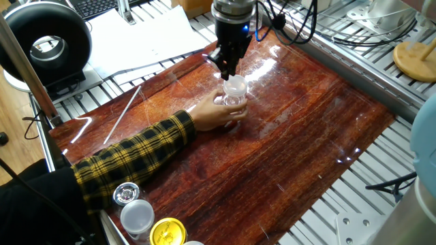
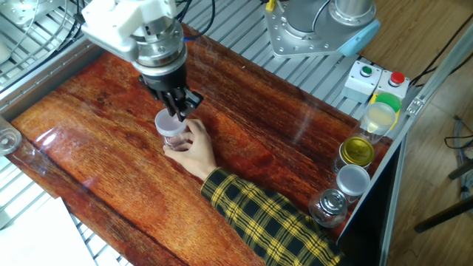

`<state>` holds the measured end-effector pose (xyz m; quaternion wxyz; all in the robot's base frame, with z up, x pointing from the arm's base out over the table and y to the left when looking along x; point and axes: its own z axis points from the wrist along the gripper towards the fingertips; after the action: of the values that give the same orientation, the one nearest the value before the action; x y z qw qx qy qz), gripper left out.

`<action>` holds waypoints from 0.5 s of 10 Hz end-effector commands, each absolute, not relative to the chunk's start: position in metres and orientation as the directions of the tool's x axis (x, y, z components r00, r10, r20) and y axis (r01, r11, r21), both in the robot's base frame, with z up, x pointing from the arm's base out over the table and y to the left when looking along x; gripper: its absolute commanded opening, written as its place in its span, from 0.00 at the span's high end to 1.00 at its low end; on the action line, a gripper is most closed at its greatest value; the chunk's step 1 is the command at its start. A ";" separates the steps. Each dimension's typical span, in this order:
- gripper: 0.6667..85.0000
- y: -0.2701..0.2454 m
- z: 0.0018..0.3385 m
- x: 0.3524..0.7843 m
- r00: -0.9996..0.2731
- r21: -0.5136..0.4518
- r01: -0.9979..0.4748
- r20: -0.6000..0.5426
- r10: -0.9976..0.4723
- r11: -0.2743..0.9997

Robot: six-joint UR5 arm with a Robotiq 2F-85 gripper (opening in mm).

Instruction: Unscrew the lid from the jar

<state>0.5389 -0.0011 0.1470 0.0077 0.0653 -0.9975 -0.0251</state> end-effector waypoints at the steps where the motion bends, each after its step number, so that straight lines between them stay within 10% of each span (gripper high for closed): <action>1: 0.60 -0.007 0.135 0.531 -0.979 0.078 -0.203 0.002 -0.204 0.976; 5: 0.53 -0.006 0.133 0.535 -0.967 0.076 -0.254 -0.025 -0.253 0.964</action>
<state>0.5341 -0.0064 0.1337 -0.0008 0.1104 -0.9933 -0.0342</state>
